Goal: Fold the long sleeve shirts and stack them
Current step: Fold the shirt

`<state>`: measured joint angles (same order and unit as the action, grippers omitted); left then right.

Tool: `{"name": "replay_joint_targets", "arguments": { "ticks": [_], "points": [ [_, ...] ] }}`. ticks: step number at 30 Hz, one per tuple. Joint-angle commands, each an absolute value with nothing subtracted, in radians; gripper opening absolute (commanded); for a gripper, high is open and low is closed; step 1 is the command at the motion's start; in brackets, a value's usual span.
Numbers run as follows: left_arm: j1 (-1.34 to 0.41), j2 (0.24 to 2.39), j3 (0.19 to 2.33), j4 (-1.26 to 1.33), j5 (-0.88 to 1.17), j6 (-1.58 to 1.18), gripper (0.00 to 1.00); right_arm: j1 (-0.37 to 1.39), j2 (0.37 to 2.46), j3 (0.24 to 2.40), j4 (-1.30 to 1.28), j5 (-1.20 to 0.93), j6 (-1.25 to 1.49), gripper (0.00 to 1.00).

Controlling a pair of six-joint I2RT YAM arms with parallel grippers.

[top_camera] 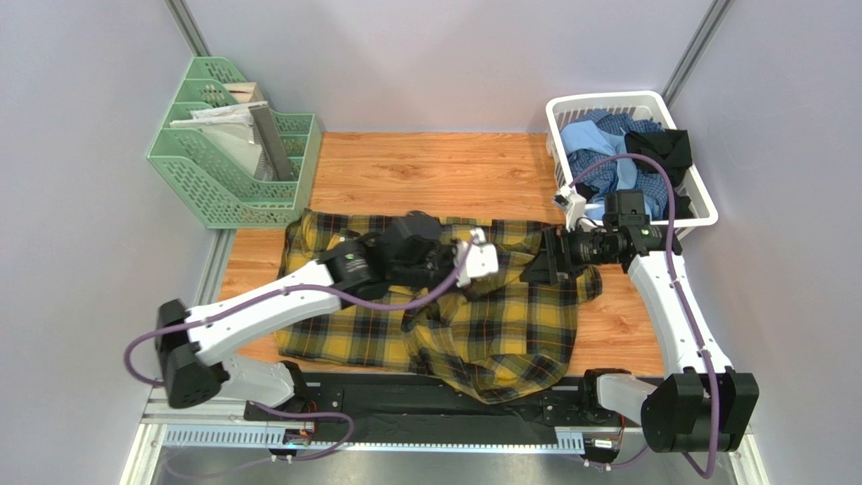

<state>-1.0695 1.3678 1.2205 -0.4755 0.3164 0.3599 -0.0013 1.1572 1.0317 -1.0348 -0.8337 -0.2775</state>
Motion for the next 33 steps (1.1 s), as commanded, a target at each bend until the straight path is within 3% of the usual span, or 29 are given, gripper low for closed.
{"name": "replay_joint_targets", "arguments": {
  "ticks": [1,5,14,18,33],
  "points": [
    [-1.055,1.284,1.252,-0.407,-0.128,0.096,0.00,0.086,1.141,1.130,-0.846,-0.995,-0.174,0.86],
    [-1.054,1.269,1.293,-0.459,-0.296,-0.096,0.00,0.153,1.124,1.141,-0.637,-1.034,-0.059,0.86],
    [-1.052,1.112,1.210,-0.259,-0.273,-0.101,0.00,0.330,1.204,1.227,-0.613,-0.997,-0.023,0.90],
    [-1.052,1.101,1.212,-0.204,-0.288,-0.087,0.00,0.386,1.209,1.252,-0.534,-0.993,0.054,1.00],
    [-1.052,1.068,1.213,-0.097,-0.287,-0.083,0.04,0.534,1.244,1.238,-0.341,-0.893,0.183,1.00]
  ]
}}
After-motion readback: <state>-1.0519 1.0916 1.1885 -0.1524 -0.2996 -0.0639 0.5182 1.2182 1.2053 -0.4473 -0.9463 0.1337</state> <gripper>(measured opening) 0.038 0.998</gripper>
